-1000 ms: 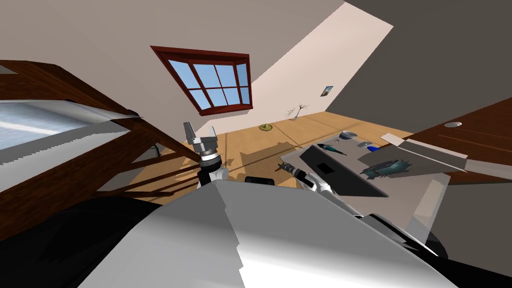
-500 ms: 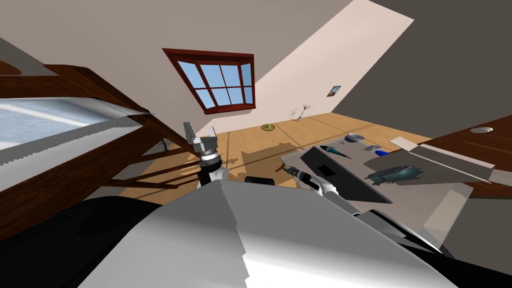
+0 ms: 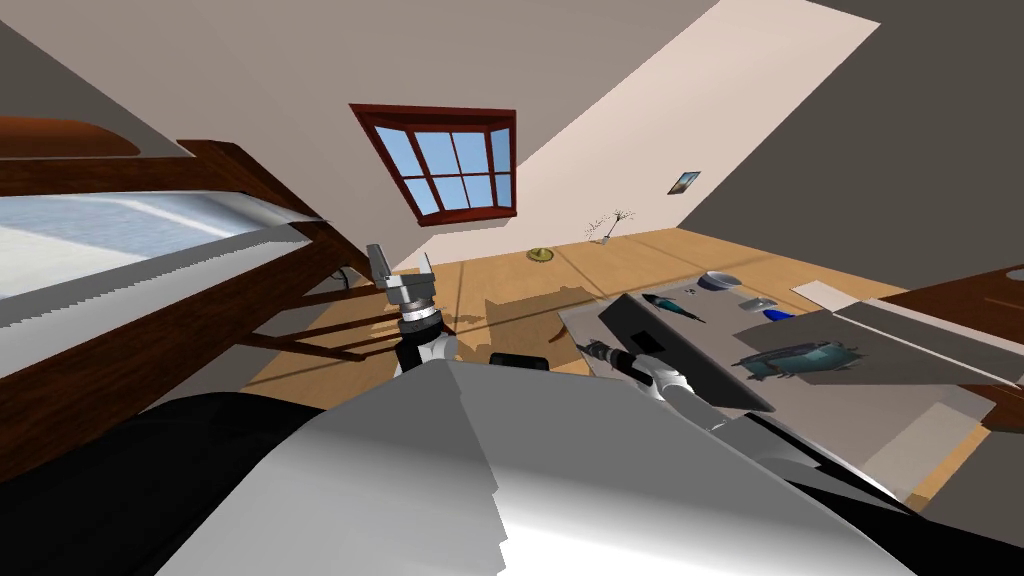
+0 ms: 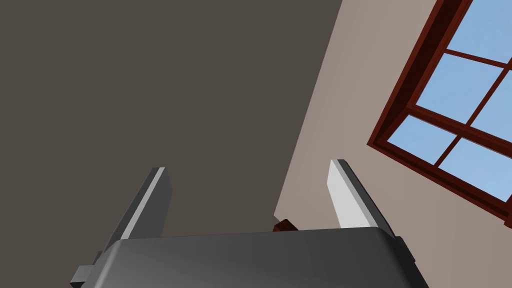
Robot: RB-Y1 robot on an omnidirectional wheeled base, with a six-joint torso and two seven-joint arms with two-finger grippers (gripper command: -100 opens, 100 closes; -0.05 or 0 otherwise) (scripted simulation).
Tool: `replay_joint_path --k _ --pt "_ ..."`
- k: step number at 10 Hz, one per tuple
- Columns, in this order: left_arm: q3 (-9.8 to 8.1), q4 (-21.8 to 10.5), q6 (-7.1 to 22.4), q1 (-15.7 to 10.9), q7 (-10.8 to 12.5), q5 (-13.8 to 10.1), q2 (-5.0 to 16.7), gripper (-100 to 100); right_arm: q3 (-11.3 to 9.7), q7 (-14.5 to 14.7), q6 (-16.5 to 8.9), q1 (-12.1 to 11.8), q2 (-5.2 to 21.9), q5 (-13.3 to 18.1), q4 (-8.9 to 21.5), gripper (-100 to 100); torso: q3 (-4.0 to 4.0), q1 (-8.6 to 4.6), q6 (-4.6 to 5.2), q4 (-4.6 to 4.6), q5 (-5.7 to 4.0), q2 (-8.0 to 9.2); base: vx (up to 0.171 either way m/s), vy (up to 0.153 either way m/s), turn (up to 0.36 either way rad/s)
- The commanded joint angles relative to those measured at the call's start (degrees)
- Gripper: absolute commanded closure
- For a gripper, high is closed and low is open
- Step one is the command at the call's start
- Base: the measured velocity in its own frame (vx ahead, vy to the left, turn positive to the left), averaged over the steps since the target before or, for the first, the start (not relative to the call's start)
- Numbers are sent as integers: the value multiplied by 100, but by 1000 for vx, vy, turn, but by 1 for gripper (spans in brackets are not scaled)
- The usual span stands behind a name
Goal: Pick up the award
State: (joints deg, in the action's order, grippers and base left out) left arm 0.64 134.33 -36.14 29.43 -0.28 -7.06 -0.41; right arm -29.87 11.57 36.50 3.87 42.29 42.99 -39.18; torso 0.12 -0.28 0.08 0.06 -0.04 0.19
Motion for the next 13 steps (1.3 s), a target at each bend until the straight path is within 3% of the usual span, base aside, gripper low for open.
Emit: replay_joint_path --k 1,3,5,6,7,8,9,11,13 --pt "0 0 0 0 0 0 0 0 -63 -23 -27 26 54 84 215 -100 0 0 0 0 0 0 -38 -62 85" --pt "0 0 0 0 0 0 0 0 -183 100 11 164 121 350 713 -100 6 -10 3 1 -2 11 -79 -111 134" --pt "-1 0 0 0 0 0 1 0 -285 215 42 270 145 585 1426 -100 17 -39 6 6 -8 32 -138 -180 132" --pt "-1 0 0 -1 0 0 1 0 -285 215 42 270 145 585 990 -100 25 -50 7 9 -10 43 -92 -130 44" --pt "-1 -1 0 0 0 0 1 0 -285 215 42 270 145 585 1002 -100 15 -29 3 6 -10 25 -24 -43 6" --pt "0 0 0 1 0 0 0 0 -285 215 42 270 145 585 1427 -100 1 0 2 1 -3 0 14 2 1" --pt "0 0 0 1 0 0 0 0 -330 268 56 310 144 689 1655 -100 -8 18 5 -3 2 -14 -24 -43 70" --pt "0 0 0 1 0 0 0 0 -330 268 56 310 144 689 1598 -100 0 2 4 0 -1 -1 -37 -46 19" --pt "0 0 0 1 0 0 0 0 -371 316 68 342 136 783 1908 -100 -6 21 4 -2 2 -11 -20 -23 31"
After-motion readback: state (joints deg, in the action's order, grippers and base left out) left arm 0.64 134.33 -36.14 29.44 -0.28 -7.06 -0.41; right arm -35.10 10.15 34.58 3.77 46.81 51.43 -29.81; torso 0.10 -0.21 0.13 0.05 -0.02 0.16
